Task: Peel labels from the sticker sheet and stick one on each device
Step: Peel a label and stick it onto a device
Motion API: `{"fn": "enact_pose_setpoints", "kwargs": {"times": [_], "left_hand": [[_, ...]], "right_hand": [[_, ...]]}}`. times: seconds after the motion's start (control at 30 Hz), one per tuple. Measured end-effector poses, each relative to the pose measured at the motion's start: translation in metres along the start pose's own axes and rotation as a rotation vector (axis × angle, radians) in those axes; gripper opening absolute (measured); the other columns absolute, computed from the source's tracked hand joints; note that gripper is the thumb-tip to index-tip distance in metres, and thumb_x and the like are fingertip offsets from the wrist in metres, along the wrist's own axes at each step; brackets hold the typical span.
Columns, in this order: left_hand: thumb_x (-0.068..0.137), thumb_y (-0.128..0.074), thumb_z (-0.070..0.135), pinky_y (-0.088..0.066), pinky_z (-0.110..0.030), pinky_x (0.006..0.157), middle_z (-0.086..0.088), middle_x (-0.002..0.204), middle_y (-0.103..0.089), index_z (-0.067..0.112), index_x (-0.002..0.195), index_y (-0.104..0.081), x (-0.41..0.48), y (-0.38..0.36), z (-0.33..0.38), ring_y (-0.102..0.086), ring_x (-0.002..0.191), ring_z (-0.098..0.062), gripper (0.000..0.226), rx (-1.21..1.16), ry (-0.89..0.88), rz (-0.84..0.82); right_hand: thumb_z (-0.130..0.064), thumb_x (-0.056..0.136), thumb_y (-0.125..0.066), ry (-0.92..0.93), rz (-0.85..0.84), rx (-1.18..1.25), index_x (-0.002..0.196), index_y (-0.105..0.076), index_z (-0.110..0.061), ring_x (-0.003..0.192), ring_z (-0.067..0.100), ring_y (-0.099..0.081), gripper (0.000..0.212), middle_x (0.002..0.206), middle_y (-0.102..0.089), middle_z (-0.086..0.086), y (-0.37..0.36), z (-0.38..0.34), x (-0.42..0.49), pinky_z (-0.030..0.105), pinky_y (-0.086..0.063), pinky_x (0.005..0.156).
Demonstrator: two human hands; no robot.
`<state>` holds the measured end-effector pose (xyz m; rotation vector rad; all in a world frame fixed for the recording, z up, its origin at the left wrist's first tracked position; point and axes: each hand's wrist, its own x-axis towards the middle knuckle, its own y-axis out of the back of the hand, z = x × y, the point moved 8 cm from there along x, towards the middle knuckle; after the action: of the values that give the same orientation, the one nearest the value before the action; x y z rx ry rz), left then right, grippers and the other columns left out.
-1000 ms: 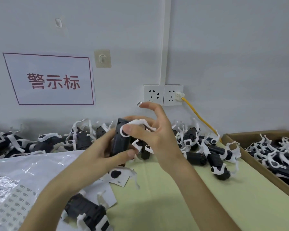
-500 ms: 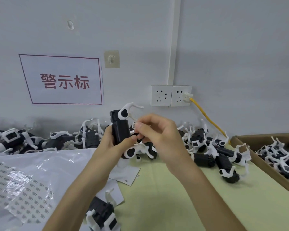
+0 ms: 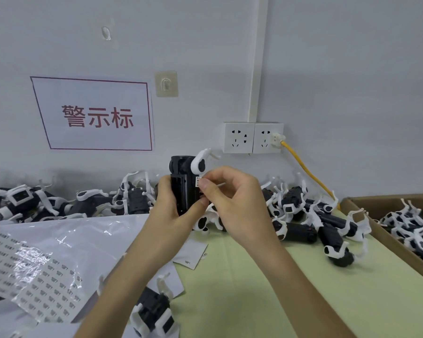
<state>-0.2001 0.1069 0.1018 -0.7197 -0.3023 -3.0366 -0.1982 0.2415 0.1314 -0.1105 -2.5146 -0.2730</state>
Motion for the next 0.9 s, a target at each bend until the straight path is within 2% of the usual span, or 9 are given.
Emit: {"fn": "enact_pose_setpoints", "kwargs": {"times": [0.07,0.13,0.23,0.4,0.53,0.67,0.8,0.9], "left_hand": [[0.094,-0.068,0.025,-0.048,-0.012,0.065,0.000,0.095,-0.062,0.022,0.113,-0.048,0.0011,0.0010,0.0006,-0.060,0.073,0.003,0.028,0.041,-0.022,-0.002],[0.094,-0.068,0.027,-0.049,-0.013,0.065,-0.005,0.096,-0.060,0.024,0.112,-0.046,0.0018,0.0016,0.0002,-0.059,0.072,0.002,0.028,0.064,-0.033,-0.001],[0.095,-0.068,0.027,-0.048,-0.013,0.062,0.008,0.085,-0.058,0.030,0.108,-0.044,0.0017,0.0025,-0.0022,-0.058,0.069,0.002,0.027,0.074,-0.045,0.011],[0.096,-0.067,0.027,-0.048,-0.014,0.062,0.027,0.077,-0.058,0.034,0.105,-0.042,0.0036,0.0011,-0.0043,-0.058,0.068,0.002,0.028,0.094,-0.076,0.009],[0.096,-0.067,0.024,-0.049,-0.015,0.062,0.026,0.079,-0.059,0.032,0.105,-0.041,0.0031,0.0017,-0.0031,-0.060,0.071,0.001,0.028,0.105,-0.087,0.028],[0.095,-0.067,0.021,-0.049,-0.020,0.062,0.014,0.080,-0.061,0.032,0.104,-0.041,0.0019,0.0027,-0.0003,-0.060,0.070,-0.004,0.030,0.101,-0.090,0.062],[0.096,-0.067,0.017,-0.049,-0.023,0.059,0.027,0.078,-0.062,0.029,0.104,-0.040,0.0015,0.0015,0.0018,-0.060,0.065,-0.003,0.030,0.140,-0.105,0.067],[0.095,-0.067,0.015,-0.048,-0.019,0.058,0.024,0.077,-0.062,0.025,0.106,-0.041,0.0003,0.0021,0.0044,-0.061,0.064,-0.003,0.030,0.173,-0.122,0.079]], "right_hand": [[-0.017,0.094,-0.071,-0.010,0.007,0.005,0.082,-0.071,-0.023,0.068,0.009,-0.070,0.013,0.076,-0.074,-0.003,0.0003,0.0010,-0.0003,0.030,-0.057,0.071],[-0.016,0.093,-0.071,-0.015,0.011,0.008,0.082,-0.071,-0.022,0.068,0.010,-0.070,0.013,0.076,-0.074,-0.003,0.0005,0.0016,-0.0006,0.030,-0.057,0.071],[-0.016,0.093,-0.071,-0.013,0.006,0.007,0.081,-0.071,-0.025,0.067,0.006,-0.069,0.015,0.075,-0.074,-0.006,0.0007,0.0009,-0.0004,0.022,-0.054,0.067],[-0.018,0.094,-0.071,-0.020,0.009,-0.004,0.081,-0.070,-0.027,0.068,0.006,-0.069,0.016,0.075,-0.074,-0.006,0.0002,0.0019,-0.0008,0.020,-0.054,0.067],[-0.018,0.093,-0.072,-0.029,0.024,0.005,0.080,-0.070,-0.027,0.066,0.005,-0.068,0.016,0.074,-0.073,-0.010,0.0008,0.0021,-0.0012,0.018,-0.051,0.065],[-0.018,0.093,-0.072,-0.039,0.038,0.013,0.083,-0.073,-0.022,0.068,0.007,-0.069,0.010,0.075,-0.074,-0.009,0.0017,0.0036,-0.0013,0.017,-0.052,0.065],[-0.020,0.092,-0.073,-0.045,0.051,0.013,0.084,-0.073,-0.022,0.071,0.008,-0.070,0.009,0.076,-0.074,-0.009,0.0015,0.0048,-0.0019,0.021,-0.054,0.068],[-0.020,0.092,-0.073,-0.043,0.057,0.015,0.084,-0.073,-0.022,0.070,0.008,-0.070,0.009,0.075,-0.074,-0.008,0.0017,0.0050,-0.0023,0.019,-0.053,0.067]]}}
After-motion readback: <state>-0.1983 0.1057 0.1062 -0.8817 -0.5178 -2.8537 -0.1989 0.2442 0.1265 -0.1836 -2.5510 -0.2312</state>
